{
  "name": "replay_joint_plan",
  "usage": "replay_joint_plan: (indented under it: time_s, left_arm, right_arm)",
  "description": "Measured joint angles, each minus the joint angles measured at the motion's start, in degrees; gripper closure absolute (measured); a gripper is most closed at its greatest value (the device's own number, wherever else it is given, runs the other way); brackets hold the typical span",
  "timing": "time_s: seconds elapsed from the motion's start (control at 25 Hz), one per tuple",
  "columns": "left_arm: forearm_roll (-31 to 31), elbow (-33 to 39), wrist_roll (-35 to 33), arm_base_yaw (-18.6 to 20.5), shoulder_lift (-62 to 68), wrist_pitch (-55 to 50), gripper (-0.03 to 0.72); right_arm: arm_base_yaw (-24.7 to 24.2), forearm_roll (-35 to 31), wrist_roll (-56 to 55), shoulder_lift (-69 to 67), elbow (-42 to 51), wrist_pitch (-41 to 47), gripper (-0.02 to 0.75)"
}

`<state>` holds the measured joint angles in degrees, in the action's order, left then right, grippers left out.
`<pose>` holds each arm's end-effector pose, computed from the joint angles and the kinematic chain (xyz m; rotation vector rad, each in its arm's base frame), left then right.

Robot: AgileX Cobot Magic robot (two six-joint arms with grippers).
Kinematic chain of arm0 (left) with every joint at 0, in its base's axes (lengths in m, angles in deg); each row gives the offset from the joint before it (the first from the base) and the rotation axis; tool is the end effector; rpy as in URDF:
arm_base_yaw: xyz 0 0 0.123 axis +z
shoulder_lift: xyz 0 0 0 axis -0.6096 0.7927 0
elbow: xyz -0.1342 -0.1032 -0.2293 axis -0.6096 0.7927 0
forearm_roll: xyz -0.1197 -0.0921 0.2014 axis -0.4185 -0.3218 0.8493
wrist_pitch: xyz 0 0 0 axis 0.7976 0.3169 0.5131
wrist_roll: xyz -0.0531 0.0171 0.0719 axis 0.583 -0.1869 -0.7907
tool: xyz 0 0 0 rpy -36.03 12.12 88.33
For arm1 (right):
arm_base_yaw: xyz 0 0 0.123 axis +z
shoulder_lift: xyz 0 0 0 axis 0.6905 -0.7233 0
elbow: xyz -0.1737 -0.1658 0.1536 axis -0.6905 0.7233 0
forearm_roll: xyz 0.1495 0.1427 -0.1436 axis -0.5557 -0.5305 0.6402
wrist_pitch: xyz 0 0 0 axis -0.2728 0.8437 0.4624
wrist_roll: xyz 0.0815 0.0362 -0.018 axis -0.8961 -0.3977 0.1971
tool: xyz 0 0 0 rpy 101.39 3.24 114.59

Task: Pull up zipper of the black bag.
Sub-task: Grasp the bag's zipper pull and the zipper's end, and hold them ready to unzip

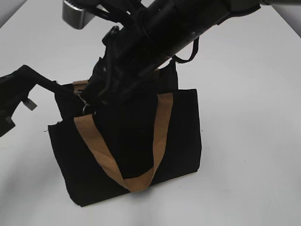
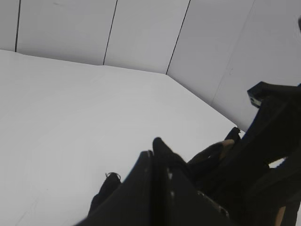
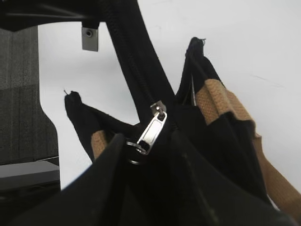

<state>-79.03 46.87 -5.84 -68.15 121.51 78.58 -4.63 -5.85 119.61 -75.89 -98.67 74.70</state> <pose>0.1500 -0.0851 0.2215 0.2702 1.5561 -0.5165 0.2763 0.2767 0.2788 -1.4790 1.9224 0.6682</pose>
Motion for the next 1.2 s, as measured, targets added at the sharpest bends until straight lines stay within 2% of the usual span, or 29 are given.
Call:
replay_joint_plan:
  time_s: [0.28, 0.52, 1.0, 1.12, 1.2]
  left_arm:
    - [0.1, 0.0, 0.8, 0.0, 0.0, 0.0, 0.687]
    - [0.3, 0.0, 1.3, 0.0, 0.0, 0.5, 0.687]
    - [1.1, 0.0, 1.4, 0.0, 0.0, 1.8, 0.687]
    - [1.1, 0.0, 1.4, 0.0, 0.0, 1.8, 0.687]
    - [1.1, 0.0, 1.4, 0.0, 0.0, 1.8, 0.687]
  right_arm:
    - [2.1, -2.9, 2.5, -0.3, 0.0, -0.4, 0.483]
    - [2.2, 1.6, 1.4, -0.3, 0.0, -3.1, 0.483]
    - [2.6, 1.7, 0.1, -2.9, 0.0, -3.7, 0.487]
    - [2.6, 2.1, 0.1, -2.9, 0.0, -3.8, 0.565]
    - [2.6, 2.9, 0.0, -2.9, 0.0, -3.8, 0.654]
